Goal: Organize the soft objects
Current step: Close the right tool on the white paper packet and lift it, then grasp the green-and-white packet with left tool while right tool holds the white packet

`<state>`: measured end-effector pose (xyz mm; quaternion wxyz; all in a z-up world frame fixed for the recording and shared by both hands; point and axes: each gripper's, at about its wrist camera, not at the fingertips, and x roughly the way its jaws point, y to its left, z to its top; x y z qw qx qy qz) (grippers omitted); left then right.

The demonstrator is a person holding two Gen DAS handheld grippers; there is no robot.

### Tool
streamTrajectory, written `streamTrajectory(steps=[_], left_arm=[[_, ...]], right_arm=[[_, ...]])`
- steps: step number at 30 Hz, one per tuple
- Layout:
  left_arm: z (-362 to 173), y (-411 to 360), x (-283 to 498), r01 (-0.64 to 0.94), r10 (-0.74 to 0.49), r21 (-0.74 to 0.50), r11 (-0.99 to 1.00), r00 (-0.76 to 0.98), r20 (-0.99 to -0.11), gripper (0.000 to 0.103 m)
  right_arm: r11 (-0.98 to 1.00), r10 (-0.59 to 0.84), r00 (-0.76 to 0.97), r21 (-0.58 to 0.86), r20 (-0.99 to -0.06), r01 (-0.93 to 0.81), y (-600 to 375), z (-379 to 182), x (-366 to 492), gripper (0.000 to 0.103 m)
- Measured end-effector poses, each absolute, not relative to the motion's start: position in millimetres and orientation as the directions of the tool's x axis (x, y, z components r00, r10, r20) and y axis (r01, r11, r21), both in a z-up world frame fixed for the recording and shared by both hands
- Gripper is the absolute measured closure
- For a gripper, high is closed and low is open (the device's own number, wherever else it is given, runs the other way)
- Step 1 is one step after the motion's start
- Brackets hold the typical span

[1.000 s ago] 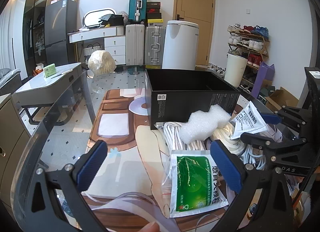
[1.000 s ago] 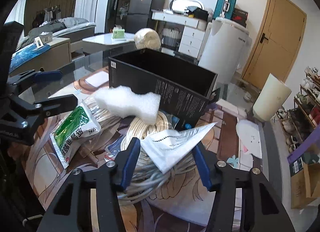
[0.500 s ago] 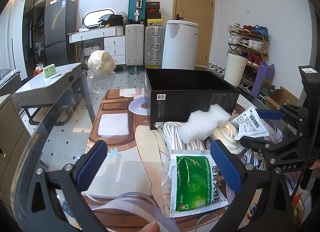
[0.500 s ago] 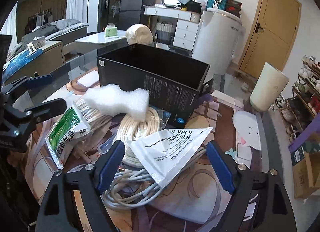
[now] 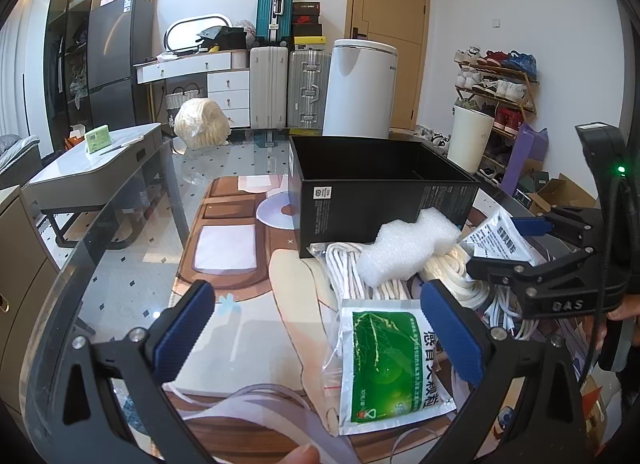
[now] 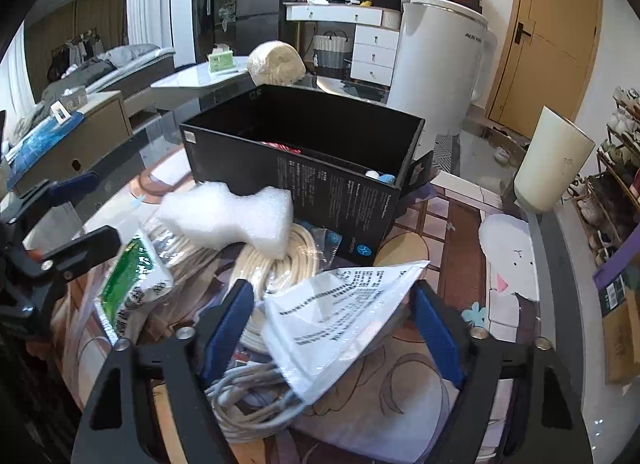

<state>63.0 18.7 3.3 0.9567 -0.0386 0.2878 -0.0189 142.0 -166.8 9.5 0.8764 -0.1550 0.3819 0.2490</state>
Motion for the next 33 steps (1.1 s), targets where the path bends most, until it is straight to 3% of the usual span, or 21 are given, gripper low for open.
streamTrajectory(steps=[2, 5, 10, 20, 25, 29, 33], left_arm=[[3.4, 18.7, 63.0, 0.013, -0.058, -0.084, 0.996, 0.834, -0.549, 0.000], [3.3, 18.7, 63.1, 0.013, -0.059, -0.087, 0.996, 0.833, -0.550, 0.000], [2.6, 18.5, 62.6, 0.015, -0.062, -0.089, 0.996, 0.834, -0.549, 0.000], [4.5, 15.7, 60.4, 0.031, -0.073, -0.083, 0.996, 0.828, -0.556, 0.000], [-3.8, 9.3, 55.6, 0.096, -0.165, -0.146, 0.985, 0.781, -0.602, 0.000], [-13.6, -5.5, 54.6, 0.133, -0.174, -0.112, 0.985, 0.741, -0.649, 0.001], [-16.1, -11.5, 54.2, 0.142, -0.167, -0.093, 0.986, 0.729, -0.664, 0.012]], right_arm=[[0.826, 0.327, 0.568, -0.065, -0.755, -0.561, -166.4, 8.6, 144.1, 0.035], [0.820, 0.343, 0.544, -0.038, -0.766, -0.571, -167.5, 8.4, 144.6, 0.055], [0.816, 0.392, 0.541, 0.009, -0.744, -0.579, -176.3, 9.4, 136.8, 0.066], [0.793, 0.501, 0.605, 0.048, -0.619, -0.607, -194.9, 25.5, 104.6, 0.069], [0.781, 0.552, 0.635, 0.068, -0.541, -0.621, -201.0, 39.7, 92.7, 0.069], [0.778, 0.563, 0.652, 0.060, -0.507, -0.625, -203.5, 47.3, 87.6, 0.069], [0.775, 0.570, 0.655, 0.058, -0.497, -0.630, -202.9, 48.7, 84.7, 0.069]])
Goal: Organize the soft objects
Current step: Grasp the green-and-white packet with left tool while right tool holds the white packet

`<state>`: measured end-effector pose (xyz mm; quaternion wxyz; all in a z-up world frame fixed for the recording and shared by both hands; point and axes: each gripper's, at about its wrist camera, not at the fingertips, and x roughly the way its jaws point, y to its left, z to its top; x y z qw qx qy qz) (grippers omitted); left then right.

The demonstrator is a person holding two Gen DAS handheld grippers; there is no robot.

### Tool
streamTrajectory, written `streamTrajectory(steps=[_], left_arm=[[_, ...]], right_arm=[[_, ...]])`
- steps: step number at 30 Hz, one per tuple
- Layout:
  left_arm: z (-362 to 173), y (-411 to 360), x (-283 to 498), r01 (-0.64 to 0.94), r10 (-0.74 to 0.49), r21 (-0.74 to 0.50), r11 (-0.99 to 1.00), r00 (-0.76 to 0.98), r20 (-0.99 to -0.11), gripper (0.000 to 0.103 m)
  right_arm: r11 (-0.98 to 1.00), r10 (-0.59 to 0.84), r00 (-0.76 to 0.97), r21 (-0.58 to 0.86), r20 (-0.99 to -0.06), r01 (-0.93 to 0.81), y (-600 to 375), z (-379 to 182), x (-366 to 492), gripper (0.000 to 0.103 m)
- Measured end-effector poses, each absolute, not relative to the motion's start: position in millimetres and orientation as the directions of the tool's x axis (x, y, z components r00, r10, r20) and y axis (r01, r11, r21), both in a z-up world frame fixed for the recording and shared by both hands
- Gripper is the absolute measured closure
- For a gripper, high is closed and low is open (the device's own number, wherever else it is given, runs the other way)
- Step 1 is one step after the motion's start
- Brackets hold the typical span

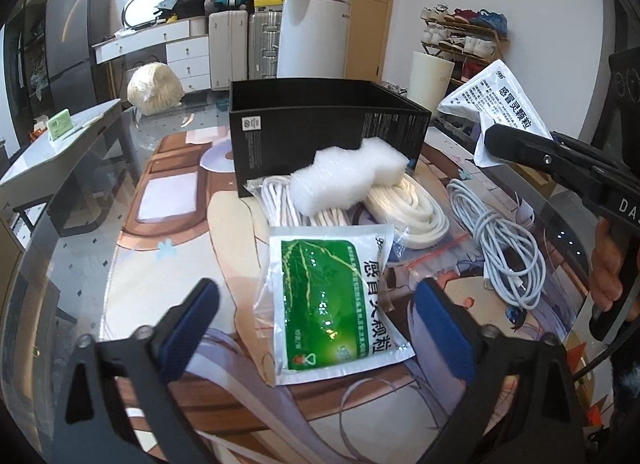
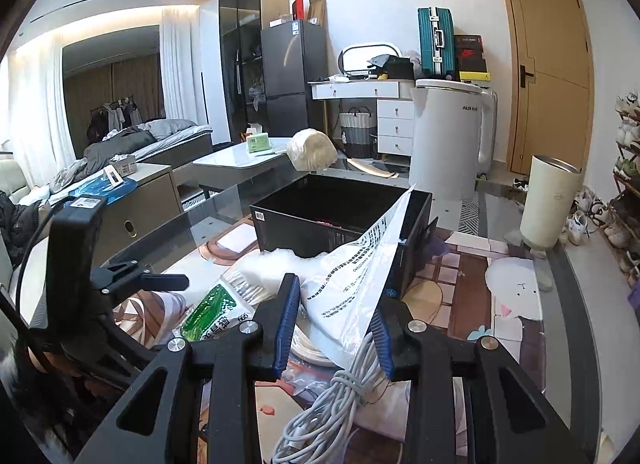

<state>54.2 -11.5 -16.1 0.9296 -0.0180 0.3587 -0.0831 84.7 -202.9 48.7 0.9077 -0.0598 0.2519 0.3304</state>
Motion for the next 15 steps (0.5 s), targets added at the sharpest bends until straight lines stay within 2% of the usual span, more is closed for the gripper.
streamTrajectory(steps=[2, 3, 4, 8, 15], left_arm=[[-17.8, -10.5, 54.2, 0.149, -0.182, -0.107, 0.983, 0.725, -0.665, 0.017], [-18.6, -9.7, 54.3, 0.149, -0.186, -0.112, 0.982, 0.724, -0.664, 0.022], [-19.5, -9.4, 54.5, 0.150, -0.189, -0.116, 0.982, 0.723, -0.665, 0.033], [-23.6, -9.7, 52.5, 0.163, -0.198, -0.114, 0.980, 0.724, -0.661, 0.055], [-13.5, -1.4, 42.7, 0.171, -0.230, -0.155, 0.973, 0.752, -0.617, 0.058]], right_arm=[[0.772, 0.572, 0.652, 0.058, -0.497, -0.633, -202.2, 48.5, 84.0, 0.069], [0.772, 0.572, 0.653, 0.056, -0.496, -0.633, -201.6, 48.0, 83.4, 0.069], [0.771, 0.572, 0.652, 0.055, -0.497, -0.634, -201.1, 47.1, 83.0, 0.069], [0.767, 0.572, 0.649, 0.047, -0.502, -0.640, -198.2, 44.8, 81.4, 0.069], [0.763, 0.577, 0.653, 0.037, -0.491, -0.646, -197.1, 47.3, 78.0, 0.069]])
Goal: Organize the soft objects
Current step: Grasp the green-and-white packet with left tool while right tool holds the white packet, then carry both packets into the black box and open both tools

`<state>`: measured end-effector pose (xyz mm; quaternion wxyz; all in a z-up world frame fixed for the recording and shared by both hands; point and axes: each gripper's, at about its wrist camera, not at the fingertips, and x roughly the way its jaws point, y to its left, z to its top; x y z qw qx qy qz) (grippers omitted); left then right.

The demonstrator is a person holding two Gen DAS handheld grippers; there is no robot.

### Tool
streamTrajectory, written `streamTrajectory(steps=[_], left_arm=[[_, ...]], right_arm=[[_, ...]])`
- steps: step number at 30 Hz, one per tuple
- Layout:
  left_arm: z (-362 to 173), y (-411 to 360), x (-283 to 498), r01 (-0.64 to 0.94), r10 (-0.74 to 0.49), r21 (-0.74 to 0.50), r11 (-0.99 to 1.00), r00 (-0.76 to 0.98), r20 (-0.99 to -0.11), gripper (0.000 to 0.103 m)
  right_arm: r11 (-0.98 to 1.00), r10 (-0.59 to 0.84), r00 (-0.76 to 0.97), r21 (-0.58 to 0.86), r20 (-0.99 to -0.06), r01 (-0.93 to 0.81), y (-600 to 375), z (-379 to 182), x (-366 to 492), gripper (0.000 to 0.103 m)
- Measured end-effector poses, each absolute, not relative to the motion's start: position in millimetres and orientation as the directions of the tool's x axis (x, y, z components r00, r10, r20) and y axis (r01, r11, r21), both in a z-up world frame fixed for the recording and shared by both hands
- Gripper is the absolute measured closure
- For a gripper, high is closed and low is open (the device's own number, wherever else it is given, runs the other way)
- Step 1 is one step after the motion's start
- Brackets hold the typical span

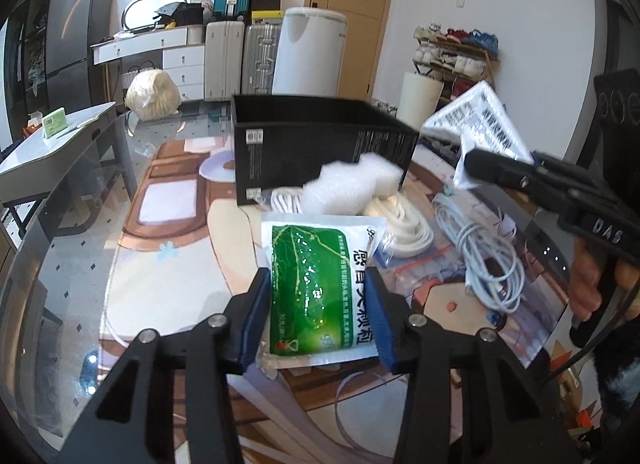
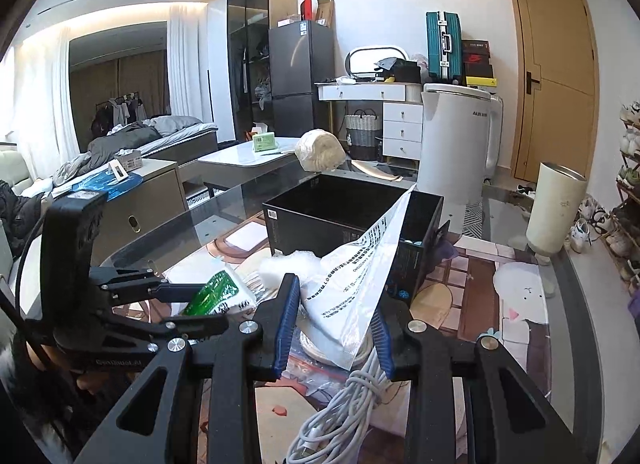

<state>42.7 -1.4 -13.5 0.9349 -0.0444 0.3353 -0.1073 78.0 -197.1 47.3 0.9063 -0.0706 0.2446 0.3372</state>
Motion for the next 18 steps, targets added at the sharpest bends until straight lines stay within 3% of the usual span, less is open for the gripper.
streamTrajectory(steps=[18], left_arm=[[36.0, 12.3, 54.6, 0.138, -0.208, -0.171, 0.975, 0.836, -0.508, 0.058]], right_arm=[[0.756, 0.571, 0.646, 0.019, -0.507, -0.654, -185.1, 57.0, 89.1, 0.069]])
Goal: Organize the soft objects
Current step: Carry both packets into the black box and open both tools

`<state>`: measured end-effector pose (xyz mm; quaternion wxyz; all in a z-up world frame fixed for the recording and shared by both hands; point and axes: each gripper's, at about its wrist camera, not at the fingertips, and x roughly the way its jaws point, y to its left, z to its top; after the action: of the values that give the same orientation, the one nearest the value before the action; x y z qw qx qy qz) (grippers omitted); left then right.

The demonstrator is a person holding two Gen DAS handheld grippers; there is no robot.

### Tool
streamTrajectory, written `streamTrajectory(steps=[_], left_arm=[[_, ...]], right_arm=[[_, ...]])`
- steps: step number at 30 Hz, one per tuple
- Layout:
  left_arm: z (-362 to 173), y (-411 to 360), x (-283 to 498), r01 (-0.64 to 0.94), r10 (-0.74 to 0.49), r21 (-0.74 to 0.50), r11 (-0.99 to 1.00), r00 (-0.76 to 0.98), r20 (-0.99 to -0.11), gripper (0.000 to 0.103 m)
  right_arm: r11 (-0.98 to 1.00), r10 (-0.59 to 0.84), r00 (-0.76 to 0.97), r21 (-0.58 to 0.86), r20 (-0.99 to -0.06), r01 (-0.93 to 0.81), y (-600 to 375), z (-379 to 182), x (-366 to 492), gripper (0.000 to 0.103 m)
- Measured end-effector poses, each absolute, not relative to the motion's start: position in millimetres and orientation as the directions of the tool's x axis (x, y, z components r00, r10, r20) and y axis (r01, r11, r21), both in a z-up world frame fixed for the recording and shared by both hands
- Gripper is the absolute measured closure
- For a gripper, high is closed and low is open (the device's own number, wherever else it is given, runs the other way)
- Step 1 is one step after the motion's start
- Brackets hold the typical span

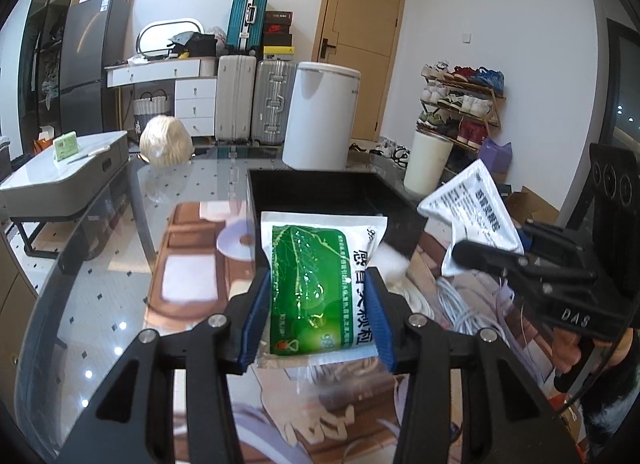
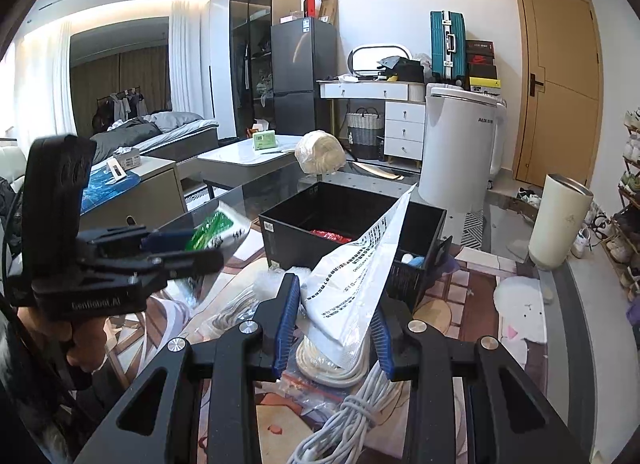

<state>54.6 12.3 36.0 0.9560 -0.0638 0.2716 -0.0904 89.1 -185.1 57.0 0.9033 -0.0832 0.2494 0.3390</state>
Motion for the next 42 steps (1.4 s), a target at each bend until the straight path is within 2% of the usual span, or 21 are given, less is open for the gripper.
streamTrajectory(steps=[18, 42], left_arm=[[50.7, 11.2, 108.8, 0.146, -0.199, -0.143, 0.979, 0.845, -0.496, 0.058], [40.8, 5.4, 181.8, 0.142, -0.184, -0.118, 0.983, 0.816, -0.548, 0.058]], right_arm=[[0.733, 0.561, 0.631, -0.032, -0.536, -0.679, -159.5, 63.3, 115.6, 0.069], [0.761, 0.463, 0.664, -0.121, -0.588, -0.638, -135.1, 53.7, 176.3, 0.069]])
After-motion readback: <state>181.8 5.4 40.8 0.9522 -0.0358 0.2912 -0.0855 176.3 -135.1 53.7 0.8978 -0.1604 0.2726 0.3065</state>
